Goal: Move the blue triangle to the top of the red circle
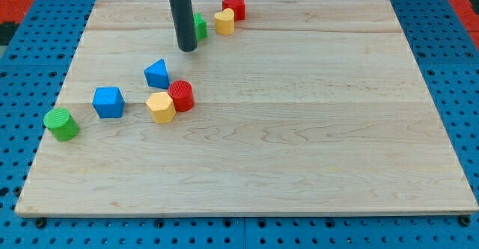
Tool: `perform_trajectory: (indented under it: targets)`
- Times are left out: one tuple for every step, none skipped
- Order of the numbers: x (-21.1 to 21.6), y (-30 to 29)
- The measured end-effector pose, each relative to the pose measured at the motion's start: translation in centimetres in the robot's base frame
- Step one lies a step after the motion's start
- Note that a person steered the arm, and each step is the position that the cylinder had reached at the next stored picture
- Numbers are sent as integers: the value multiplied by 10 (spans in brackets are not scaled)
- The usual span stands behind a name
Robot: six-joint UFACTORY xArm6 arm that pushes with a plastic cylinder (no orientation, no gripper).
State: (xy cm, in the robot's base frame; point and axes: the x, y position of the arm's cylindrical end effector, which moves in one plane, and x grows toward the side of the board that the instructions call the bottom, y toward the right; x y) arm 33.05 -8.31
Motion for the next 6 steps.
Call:
perform_trajectory:
  targets:
    - [43,-5]
    - [74,-35]
    - [99,-43]
    - [120,-59]
    - [73,-109]
    - [60,-56]
